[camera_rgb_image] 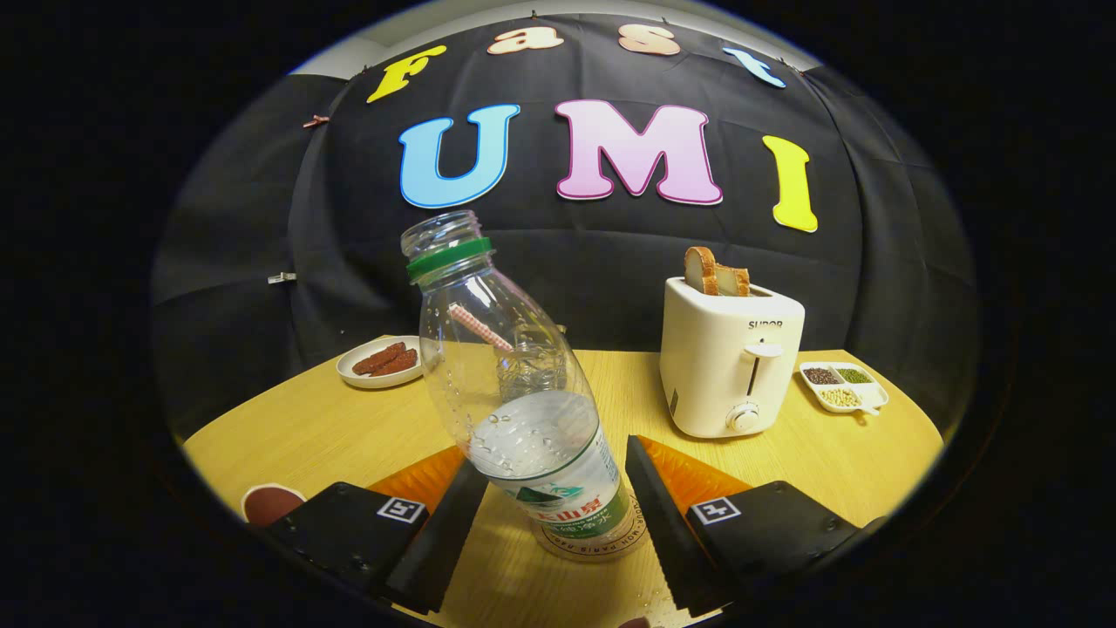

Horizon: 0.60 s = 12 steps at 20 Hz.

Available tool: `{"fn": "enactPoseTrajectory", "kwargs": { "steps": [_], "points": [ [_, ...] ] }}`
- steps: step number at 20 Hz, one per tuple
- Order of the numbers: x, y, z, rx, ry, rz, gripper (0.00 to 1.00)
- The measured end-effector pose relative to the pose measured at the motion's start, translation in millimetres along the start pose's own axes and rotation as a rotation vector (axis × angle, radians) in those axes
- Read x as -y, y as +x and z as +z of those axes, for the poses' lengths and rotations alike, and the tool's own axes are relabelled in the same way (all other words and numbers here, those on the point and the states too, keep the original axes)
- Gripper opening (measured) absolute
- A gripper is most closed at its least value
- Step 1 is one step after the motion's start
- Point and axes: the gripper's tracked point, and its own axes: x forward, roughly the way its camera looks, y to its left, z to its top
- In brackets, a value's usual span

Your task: Take the bottle from table, then pour the juice into the cup, finally place the bottle on the coaster

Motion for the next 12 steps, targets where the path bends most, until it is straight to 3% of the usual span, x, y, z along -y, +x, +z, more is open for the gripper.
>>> {"fn": "enactPoseTrajectory", "kwargs": {
  "steps": [12],
  "points": [
    [18.0, 15.7, -2.4, -0.037, 0.009, 0.016, 0.94]
  ]
}}
